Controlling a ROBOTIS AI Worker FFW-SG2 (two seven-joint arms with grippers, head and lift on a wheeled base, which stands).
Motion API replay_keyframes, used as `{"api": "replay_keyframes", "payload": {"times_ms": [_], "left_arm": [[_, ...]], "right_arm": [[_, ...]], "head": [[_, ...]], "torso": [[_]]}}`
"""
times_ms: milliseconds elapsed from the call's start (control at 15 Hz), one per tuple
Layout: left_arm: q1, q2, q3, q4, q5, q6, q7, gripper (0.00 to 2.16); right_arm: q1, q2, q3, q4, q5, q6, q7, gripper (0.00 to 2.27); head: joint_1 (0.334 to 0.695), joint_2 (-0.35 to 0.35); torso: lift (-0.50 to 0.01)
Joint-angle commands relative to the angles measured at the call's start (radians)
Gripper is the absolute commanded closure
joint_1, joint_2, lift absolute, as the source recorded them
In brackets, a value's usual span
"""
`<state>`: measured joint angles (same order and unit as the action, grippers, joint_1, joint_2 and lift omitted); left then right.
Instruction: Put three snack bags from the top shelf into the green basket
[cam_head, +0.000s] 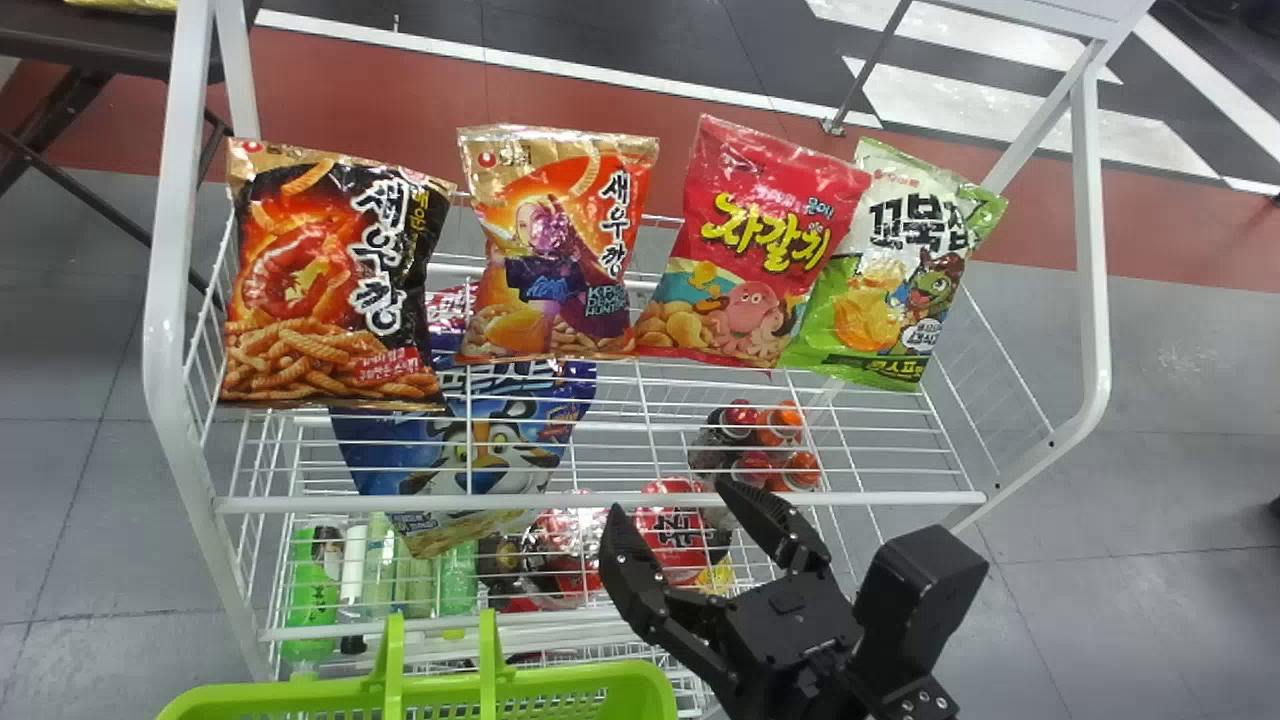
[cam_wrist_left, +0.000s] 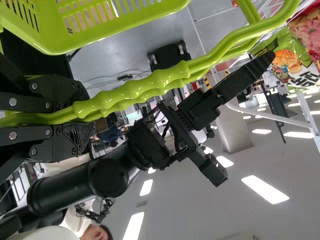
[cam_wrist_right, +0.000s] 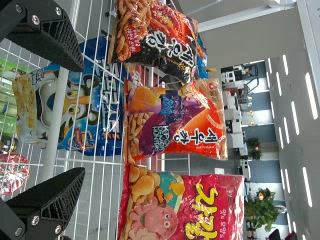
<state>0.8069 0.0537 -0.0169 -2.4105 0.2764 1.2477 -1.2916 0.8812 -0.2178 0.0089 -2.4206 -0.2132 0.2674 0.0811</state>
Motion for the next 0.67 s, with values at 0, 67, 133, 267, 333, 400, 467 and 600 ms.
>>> {"api": "replay_keyframes", "payload": {"times_ms": [0,67,133,267,333,400,467,600], "left_arm": [[0.000,0.000,0.000,-0.001,0.000,0.000,0.000,1.45],[0.000,0.000,0.000,-0.001,0.000,0.000,0.000,1.45],[0.000,0.002,0.000,-0.002,0.000,0.000,0.002,1.45],[0.000,0.002,0.000,-0.002,0.000,-0.003,0.002,1.45],[0.000,0.002,0.000,-0.002,0.000,-0.003,-0.003,1.45],[0.000,0.002,0.000,-0.004,0.000,-0.003,-0.005,1.45],[0.000,0.002,0.000,-0.004,0.000,-0.003,-0.005,1.45],[0.000,0.002,0.000,-0.006,0.000,-0.003,-0.006,1.45]], "right_arm": [[-0.001,0.000,0.003,0.002,0.005,0.002,0.000,0.11],[-0.002,0.000,0.003,0.002,0.005,0.002,0.000,0.11],[-0.001,-0.002,0.003,0.002,0.006,-0.001,0.000,0.11],[-0.001,-0.002,0.003,0.002,0.006,-0.001,0.000,0.11],[-0.001,-0.002,0.005,0.002,0.008,-0.001,0.002,0.11],[0.001,-0.002,0.006,0.002,0.009,-0.001,0.008,0.11],[0.001,-0.003,0.008,0.003,0.012,-0.001,0.008,0.11],[0.001,-0.005,0.010,0.003,0.015,-0.004,0.009,0.11]], "head": [[0.695,-0.350],[0.695,-0.350],[0.695,-0.350],[0.695,-0.350],[0.695,-0.350],[0.695,-0.350],[0.695,-0.350],[0.695,-0.350]], "torso": [[-0.046],[-0.046],[-0.046],[-0.046],[-0.046],[-0.046],[-0.046],[-0.046]]}}
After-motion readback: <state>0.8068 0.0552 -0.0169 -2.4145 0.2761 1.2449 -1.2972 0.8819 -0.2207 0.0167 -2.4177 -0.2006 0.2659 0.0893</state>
